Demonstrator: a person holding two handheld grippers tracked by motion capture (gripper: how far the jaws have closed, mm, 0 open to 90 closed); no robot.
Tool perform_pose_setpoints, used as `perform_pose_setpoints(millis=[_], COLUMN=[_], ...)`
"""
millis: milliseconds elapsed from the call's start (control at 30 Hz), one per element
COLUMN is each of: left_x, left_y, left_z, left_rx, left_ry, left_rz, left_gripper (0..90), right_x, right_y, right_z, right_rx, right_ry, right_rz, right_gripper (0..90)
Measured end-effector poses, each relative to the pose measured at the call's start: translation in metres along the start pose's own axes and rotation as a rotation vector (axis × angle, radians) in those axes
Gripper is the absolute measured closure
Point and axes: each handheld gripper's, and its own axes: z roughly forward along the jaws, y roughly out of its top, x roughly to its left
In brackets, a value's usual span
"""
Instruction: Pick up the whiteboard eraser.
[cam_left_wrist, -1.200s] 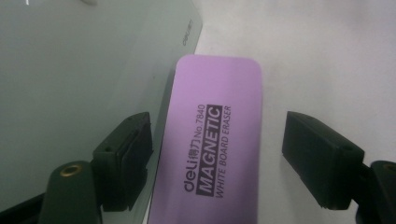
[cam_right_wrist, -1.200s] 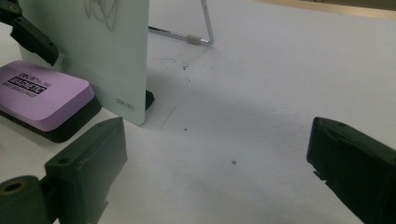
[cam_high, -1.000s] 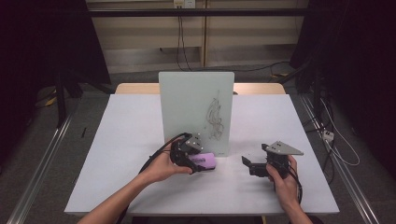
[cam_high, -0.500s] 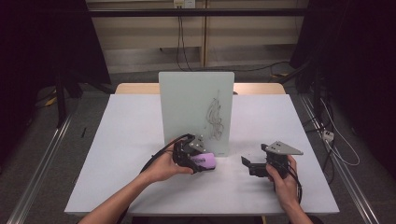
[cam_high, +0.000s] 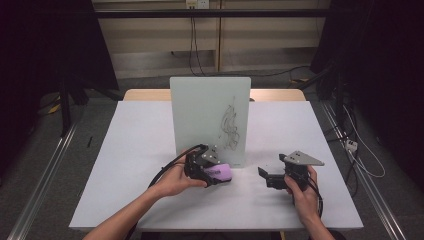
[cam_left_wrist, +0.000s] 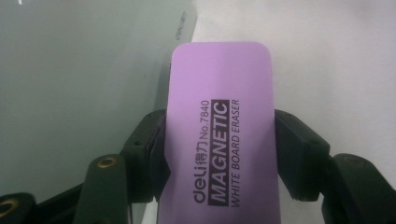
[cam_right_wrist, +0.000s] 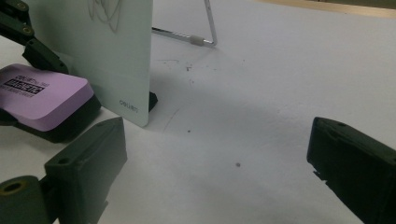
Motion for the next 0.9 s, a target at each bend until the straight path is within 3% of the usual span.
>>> perform_pose_setpoints(millis=[333,567,733,900], left_x=[0.000,0.002,0.000,-0.004], left_y=[-0.005,-0.005,-0.004,-0.003], left_z=[-0.012,-0.028,-0.037,-0.044], left_rx=[-0.073,-0.155,-0.179,-0.223], left_ry=[0.022,0.063,0.111,0.124], left_rz=[-0.032,-0.052,-0.042,-0.046], left_gripper=[40.6,40.6,40.6,40.7], right_x=[0.000,0.001,0.001,0.002], right_y=[0.001,0.000,0.001,0.001], right_z=[0.003,0.001,0.002,0.002], right_rx=[0.006,0.005,0.002,0.003], right_ry=[0.001,0.010,0.013,0.014], right_rz=[0.003,0.001,-0.008,-0.013], right_gripper=[5.0,4.9,4.9,4.8])
